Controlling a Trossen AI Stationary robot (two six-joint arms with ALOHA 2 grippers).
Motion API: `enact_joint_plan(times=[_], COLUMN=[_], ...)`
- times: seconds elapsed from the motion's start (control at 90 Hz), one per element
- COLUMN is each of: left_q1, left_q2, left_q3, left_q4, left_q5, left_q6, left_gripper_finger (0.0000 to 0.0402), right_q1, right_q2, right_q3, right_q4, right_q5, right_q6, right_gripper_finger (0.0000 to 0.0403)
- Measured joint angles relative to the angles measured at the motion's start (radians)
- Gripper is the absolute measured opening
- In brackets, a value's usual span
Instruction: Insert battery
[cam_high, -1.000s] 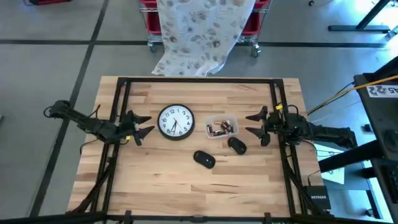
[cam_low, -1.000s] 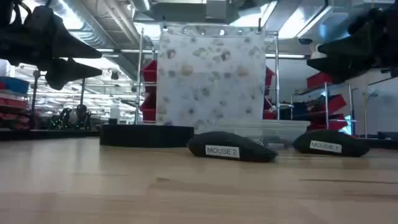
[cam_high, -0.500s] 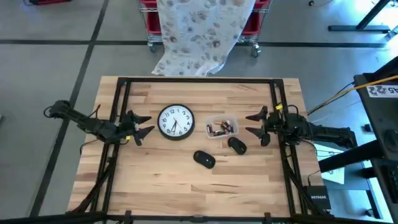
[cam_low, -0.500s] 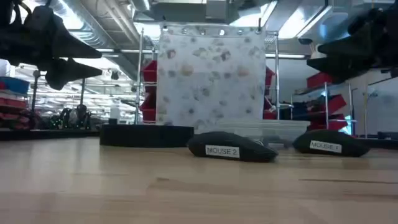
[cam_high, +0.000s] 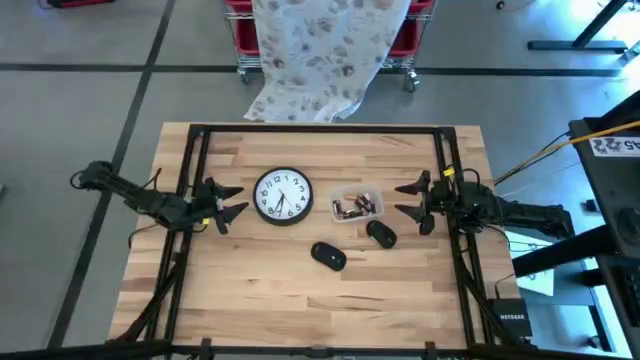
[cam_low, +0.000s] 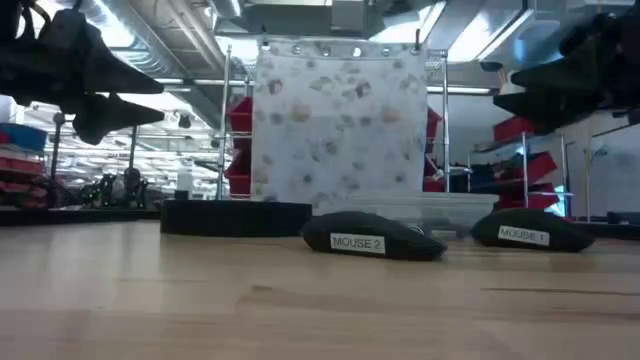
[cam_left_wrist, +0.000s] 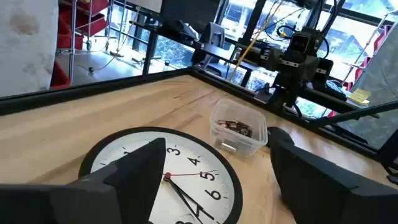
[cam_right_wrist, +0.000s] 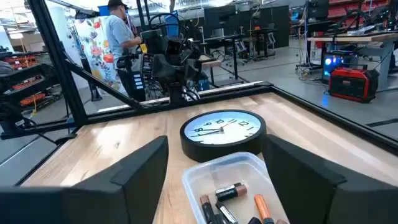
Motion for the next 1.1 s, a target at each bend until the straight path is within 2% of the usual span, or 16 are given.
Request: enact_joint_plan(times=[0.167, 0.267, 0.311, 0.422, 0.478, 0.667, 0.744, 0.8, 0.889, 1.044, 1.1], left_q1=[0.002, 0.042, 0.071, 0.149, 0.184, 0.263, 0.270, 0.266, 0.256, 0.249, 0.241], left_q2=[0.000, 0.004, 0.006, 0.084, 0.164, 0.561, 0.711, 0.799, 0.903, 1.032, 1.064], left_q3=[0.000, -0.001, 0.000, 0.026, 0.075, 0.332, 0.422, 0.477, 0.544, 0.618, 0.625], left_q4=[0.023, 0.095, 0.160, 0.351, 0.407, 0.372, 0.380, 0.383, 0.382, 0.396, 0.370], left_q5=[-0.045, -0.151, -0.098, 0.227, 0.312, 0.336, 0.342, 0.363, 0.433, 0.485, 0.534], left_q6=[-0.045, 0.005, 0.048, 0.226, 0.278, 0.386, 0.380, 0.320, 0.227, 0.238, 0.302], left_gripper_finger=[0.0274, 0.0274, 0.0274, 0.0274, 0.0274, 0.0274, 0.0274, 0.0274, 0.0274, 0.0274, 0.0274], right_q1=[0.000, 0.000, 0.000, 0.000, 0.000, 0.000, 0.000, 0.000, 0.000, 0.000, 0.000], right_q2=[0.000, 0.000, 0.000, 0.000, 0.000, 0.000, 0.000, 0.000, 0.000, 0.000, 0.000], right_q3=[0.000, 0.000, 0.000, 0.000, 0.000, 0.000, 0.000, 0.000, 0.000, 0.000, 0.000], right_q4=[0.000, 0.000, 0.000, 0.000, 0.000, 0.000, 0.000, 0.000, 0.000, 0.000, 0.000], right_q5=[0.000, 0.000, 0.000, 0.000, 0.000, 0.000, 0.000, 0.000, 0.000, 0.000, 0.000], right_q6=[0.000, 0.000, 0.000, 0.000, 0.000, 0.000, 0.000, 0.000, 0.000, 0.000, 0.000], right_gripper_finger=[0.0248, 0.0248, 0.0248, 0.0248, 0.0248, 0.0248, 0.0248, 0.0248, 0.0248, 0.0248, 0.0248])
